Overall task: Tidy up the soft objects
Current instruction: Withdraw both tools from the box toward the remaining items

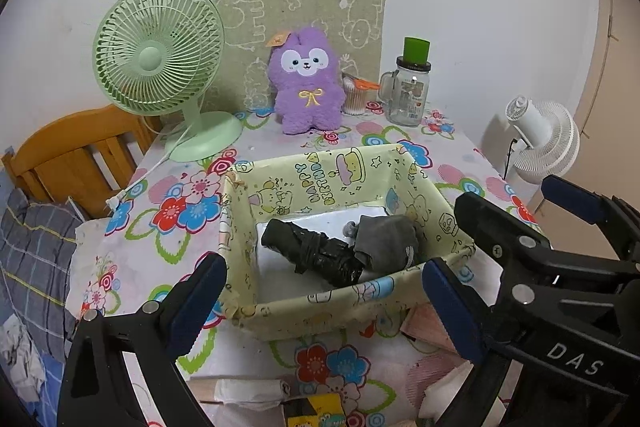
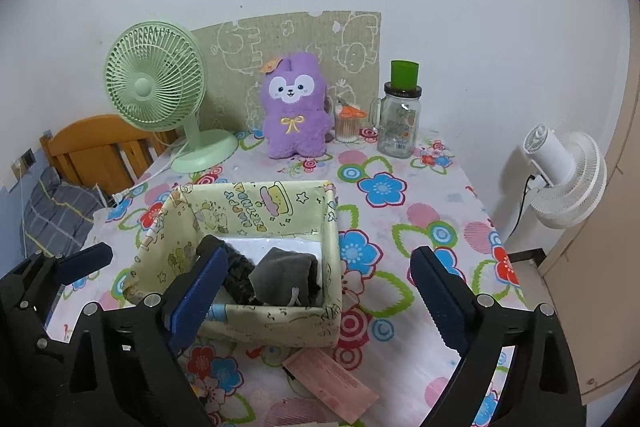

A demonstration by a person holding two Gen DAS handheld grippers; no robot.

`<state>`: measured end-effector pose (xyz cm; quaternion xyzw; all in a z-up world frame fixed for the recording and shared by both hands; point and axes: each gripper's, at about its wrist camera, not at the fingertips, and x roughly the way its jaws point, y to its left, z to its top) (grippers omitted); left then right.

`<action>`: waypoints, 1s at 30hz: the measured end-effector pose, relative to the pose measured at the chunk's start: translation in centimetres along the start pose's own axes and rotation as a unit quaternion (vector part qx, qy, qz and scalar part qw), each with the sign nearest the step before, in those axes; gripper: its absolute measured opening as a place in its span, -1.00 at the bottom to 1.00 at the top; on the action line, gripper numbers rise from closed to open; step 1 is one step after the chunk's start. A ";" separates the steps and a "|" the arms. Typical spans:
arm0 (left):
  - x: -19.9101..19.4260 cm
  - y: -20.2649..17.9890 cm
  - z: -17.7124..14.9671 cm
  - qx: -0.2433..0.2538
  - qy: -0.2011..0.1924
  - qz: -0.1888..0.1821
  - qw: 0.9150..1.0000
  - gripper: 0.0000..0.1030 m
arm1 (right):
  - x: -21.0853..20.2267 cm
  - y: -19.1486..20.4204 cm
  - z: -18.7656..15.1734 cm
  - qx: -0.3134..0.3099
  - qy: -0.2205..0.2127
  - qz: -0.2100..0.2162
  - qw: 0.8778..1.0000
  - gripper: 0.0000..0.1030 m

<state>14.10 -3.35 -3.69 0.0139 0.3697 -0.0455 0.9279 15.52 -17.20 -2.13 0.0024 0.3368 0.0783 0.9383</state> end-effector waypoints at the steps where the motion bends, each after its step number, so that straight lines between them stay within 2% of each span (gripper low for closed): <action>1: -0.3 0.0 -0.1 0.000 -0.002 0.000 1.000 0.93 | -0.2 0.0 -0.1 -0.001 -0.001 0.000 1.000 0.84; 20: -2.6 0.2 -2.5 -0.004 -0.006 0.001 1.000 0.93 | -3.0 0.7 -2.5 -0.012 -0.005 0.004 1.000 0.85; 30: -3.8 0.6 -5.1 -0.011 -0.001 -0.001 1.000 0.93 | -3.9 1.1 -4.5 -0.013 -0.001 0.006 1.000 0.85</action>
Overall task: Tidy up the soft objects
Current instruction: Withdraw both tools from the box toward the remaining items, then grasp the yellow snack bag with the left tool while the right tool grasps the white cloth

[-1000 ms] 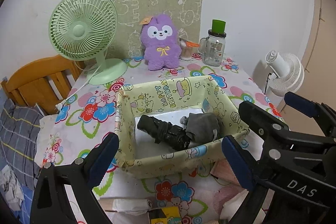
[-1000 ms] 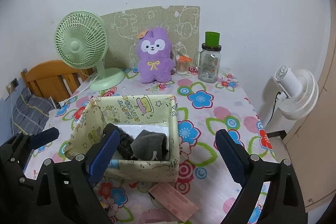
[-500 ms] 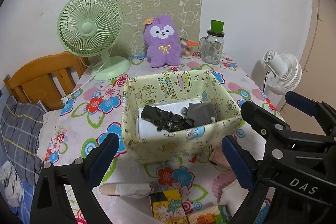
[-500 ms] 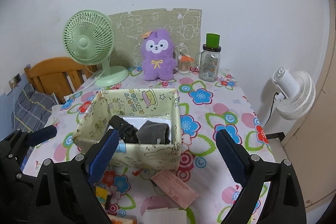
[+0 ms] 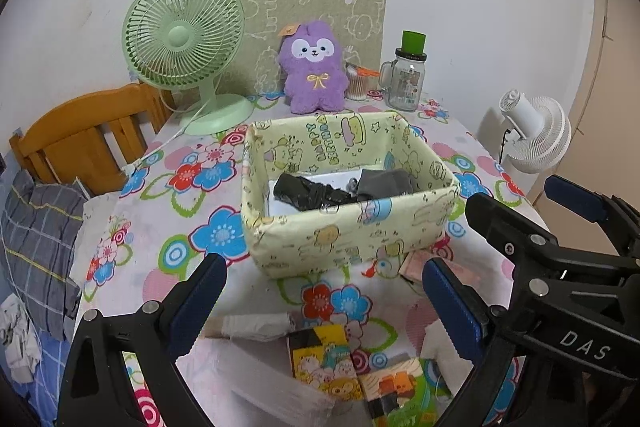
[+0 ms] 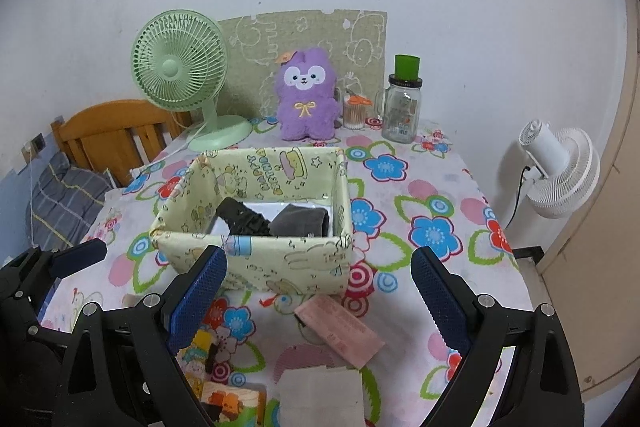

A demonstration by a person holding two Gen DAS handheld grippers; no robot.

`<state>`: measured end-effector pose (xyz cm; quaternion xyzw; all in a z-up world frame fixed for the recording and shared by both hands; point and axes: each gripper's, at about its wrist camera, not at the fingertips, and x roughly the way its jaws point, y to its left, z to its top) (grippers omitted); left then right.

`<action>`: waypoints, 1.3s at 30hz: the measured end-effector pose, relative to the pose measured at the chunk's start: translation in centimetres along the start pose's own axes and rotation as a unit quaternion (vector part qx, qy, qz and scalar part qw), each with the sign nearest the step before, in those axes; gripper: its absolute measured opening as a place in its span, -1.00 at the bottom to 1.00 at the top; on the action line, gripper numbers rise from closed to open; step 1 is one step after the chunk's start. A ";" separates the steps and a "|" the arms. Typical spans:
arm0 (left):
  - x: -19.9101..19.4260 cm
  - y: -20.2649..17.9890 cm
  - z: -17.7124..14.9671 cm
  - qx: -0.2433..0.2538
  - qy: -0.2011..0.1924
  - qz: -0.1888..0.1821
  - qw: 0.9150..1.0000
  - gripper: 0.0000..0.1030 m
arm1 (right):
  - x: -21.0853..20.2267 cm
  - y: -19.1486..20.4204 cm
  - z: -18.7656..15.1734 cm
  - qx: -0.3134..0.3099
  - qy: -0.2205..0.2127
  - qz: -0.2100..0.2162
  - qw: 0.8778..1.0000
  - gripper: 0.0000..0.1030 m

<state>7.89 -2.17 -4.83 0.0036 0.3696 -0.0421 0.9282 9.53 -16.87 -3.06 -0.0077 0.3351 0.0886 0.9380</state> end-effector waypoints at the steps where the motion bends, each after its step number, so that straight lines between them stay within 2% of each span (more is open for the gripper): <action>1: -0.1 0.1 -0.2 0.000 0.000 0.000 1.000 0.93 | -0.1 0.1 -0.3 0.001 0.001 0.001 1.000 0.85; 17: 0.7 0.3 -3.4 0.002 0.026 -0.010 1.000 0.93 | -0.1 0.6 -4.0 0.008 0.026 -0.006 1.000 0.85; 39: 4.1 -0.1 -6.9 0.004 0.082 -0.009 0.997 0.86 | 2.6 0.0 -7.8 0.027 0.080 -0.018 0.996 0.85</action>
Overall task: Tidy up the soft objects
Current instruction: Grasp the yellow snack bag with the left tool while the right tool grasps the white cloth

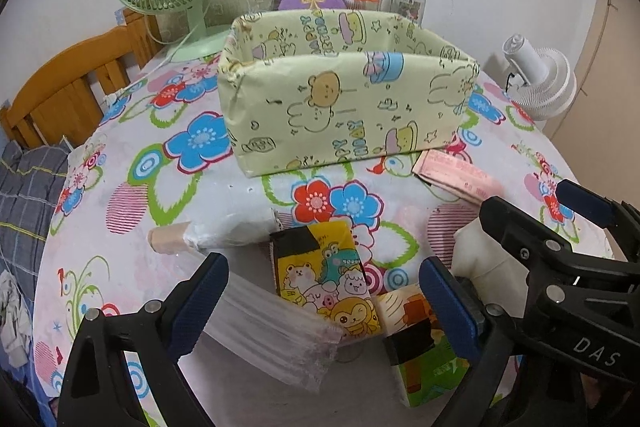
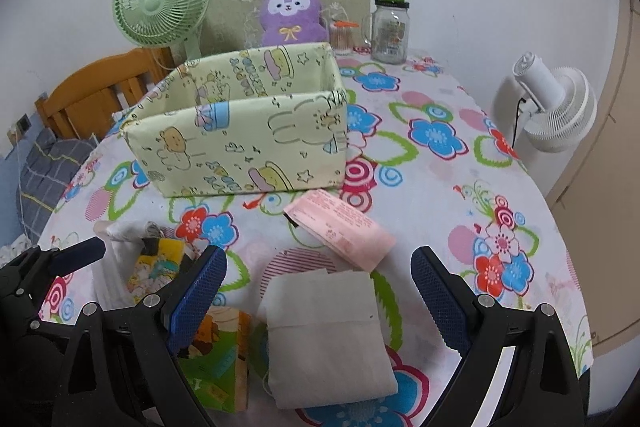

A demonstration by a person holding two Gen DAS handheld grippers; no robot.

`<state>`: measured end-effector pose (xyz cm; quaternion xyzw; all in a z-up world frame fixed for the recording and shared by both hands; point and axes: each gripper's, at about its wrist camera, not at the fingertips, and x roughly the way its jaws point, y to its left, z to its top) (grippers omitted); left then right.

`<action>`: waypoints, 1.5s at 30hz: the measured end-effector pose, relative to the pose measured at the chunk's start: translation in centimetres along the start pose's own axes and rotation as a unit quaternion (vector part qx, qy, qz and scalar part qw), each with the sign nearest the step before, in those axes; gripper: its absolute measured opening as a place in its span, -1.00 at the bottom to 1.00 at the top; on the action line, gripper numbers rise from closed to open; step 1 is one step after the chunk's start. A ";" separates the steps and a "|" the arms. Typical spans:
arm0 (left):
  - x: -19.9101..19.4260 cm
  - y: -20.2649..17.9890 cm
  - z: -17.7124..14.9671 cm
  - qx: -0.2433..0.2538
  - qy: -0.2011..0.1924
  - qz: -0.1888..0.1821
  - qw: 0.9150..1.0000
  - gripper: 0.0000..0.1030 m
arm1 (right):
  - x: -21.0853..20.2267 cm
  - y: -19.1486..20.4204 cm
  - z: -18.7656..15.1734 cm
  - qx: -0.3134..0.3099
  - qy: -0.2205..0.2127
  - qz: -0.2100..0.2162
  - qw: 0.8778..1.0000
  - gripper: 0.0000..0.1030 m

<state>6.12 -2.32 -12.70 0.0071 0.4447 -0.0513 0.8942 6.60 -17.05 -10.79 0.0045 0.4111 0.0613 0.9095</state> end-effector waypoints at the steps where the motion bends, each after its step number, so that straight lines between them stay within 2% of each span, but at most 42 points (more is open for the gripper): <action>1: 0.1 -0.1 0.0 0.001 0.001 0.000 1.000 0.86 | 0.1 -0.1 -0.1 0.001 0.002 -0.001 1.000 0.85; 8: 1.4 -0.3 -0.2 0.004 0.014 0.001 1.000 0.69 | 1.0 -0.4 -0.6 0.005 0.015 -0.005 1.000 0.85; 16: 2.3 -0.2 -0.5 -0.003 0.017 -0.002 1.000 0.60 | 2.1 -1.2 -1.1 0.027 0.034 0.001 0.999 0.85; 20: 2.8 -0.3 -0.5 -0.005 0.020 -0.010 1.000 0.49 | 2.8 -1.6 -1.4 0.044 0.048 0.006 0.998 0.83; 21: 2.9 -0.3 -0.5 -0.005 0.021 -0.012 1.000 0.40 | 3.0 -1.6 -1.4 0.047 0.052 0.007 0.998 0.82; 24: 3.4 -0.5 -0.6 -0.005 0.030 -0.014 0.999 0.19 | 3.4 -1.5 -1.5 0.044 0.060 0.004 0.997 0.74; 26: 3.4 -0.8 -0.6 0.004 0.026 -0.002 1.000 0.12 | 3.8 -1.3 -1.7 0.047 0.067 0.006 0.997 0.68; 29: 3.4 -1.0 -0.7 0.010 0.023 0.003 1.000 0.08 | 4.3 -1.3 -1.9 0.060 0.076 0.025 0.995 0.50; 35: 3.3 -1.1 -0.5 0.011 0.021 -0.004 1.000 -0.01 | 4.3 -0.9 -1.7 0.060 0.069 0.023 0.996 0.27; 45: 2.4 -1.6 0.9 0.011 0.001 -0.016 1.000 -0.03 | 3.7 -1.2 -0.2 0.066 0.053 0.030 0.996 0.06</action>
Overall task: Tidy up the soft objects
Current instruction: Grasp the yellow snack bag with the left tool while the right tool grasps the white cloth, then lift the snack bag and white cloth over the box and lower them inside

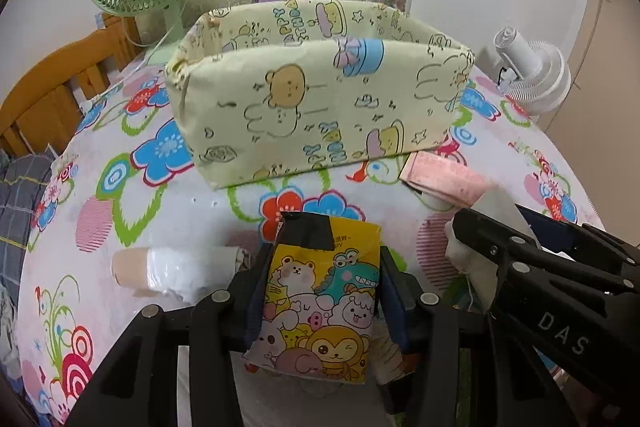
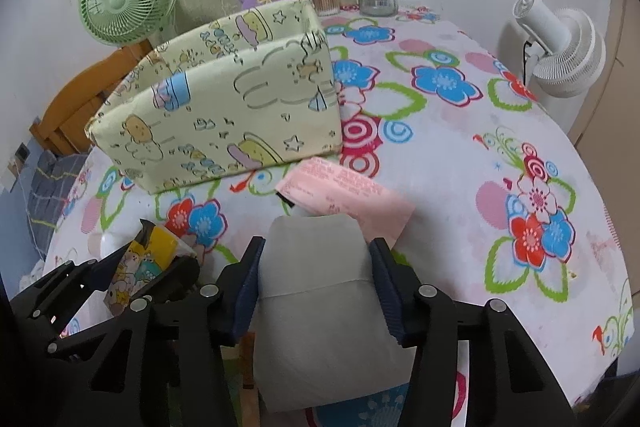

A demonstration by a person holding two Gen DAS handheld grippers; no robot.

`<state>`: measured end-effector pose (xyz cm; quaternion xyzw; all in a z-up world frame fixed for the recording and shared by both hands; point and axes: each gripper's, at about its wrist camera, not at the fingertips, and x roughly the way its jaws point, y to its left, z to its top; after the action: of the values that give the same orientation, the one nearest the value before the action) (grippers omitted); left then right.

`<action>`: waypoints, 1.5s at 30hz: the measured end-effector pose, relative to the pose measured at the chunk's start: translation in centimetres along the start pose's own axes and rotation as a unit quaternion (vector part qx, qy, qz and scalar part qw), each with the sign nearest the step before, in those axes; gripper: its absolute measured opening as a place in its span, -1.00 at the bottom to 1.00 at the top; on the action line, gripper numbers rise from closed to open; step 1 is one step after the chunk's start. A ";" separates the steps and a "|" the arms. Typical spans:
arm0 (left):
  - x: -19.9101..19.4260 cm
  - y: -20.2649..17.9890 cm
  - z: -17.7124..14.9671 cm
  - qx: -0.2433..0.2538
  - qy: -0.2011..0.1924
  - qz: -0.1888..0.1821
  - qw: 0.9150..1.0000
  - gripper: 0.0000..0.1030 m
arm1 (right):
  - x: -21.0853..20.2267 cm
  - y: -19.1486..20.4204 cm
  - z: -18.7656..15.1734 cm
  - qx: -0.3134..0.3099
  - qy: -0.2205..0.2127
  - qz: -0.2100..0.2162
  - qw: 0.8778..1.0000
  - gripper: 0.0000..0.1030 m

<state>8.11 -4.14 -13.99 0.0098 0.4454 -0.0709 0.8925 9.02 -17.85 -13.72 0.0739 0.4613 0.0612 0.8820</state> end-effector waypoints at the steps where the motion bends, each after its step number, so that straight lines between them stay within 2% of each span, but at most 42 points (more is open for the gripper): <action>1: 0.0 0.0 0.1 -0.001 -0.001 -0.001 1.000 -0.03 | -0.1 0.0 0.1 -0.001 -0.001 0.001 1.000 0.04; 5: -0.2 0.2 0.5 -0.010 0.003 -0.015 1.000 -0.03 | -0.3 0.1 0.6 0.001 -0.003 0.006 1.000 0.02; 8: -0.8 0.0 1.0 -0.004 -0.006 -0.007 1.000 -0.03 | -0.7 0.2 1.0 -0.002 -0.008 0.007 1.000 0.00; 45: -7.8 0.4 6.3 -0.010 -0.090 -0.009 0.996 -0.03 | -8.3 2.4 6.7 -0.038 -0.099 0.008 0.994 -0.01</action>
<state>8.51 -3.32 -3.96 -0.0097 0.3639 -0.0754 0.9283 9.67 -17.45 -2.81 0.0492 0.3680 0.0779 0.9252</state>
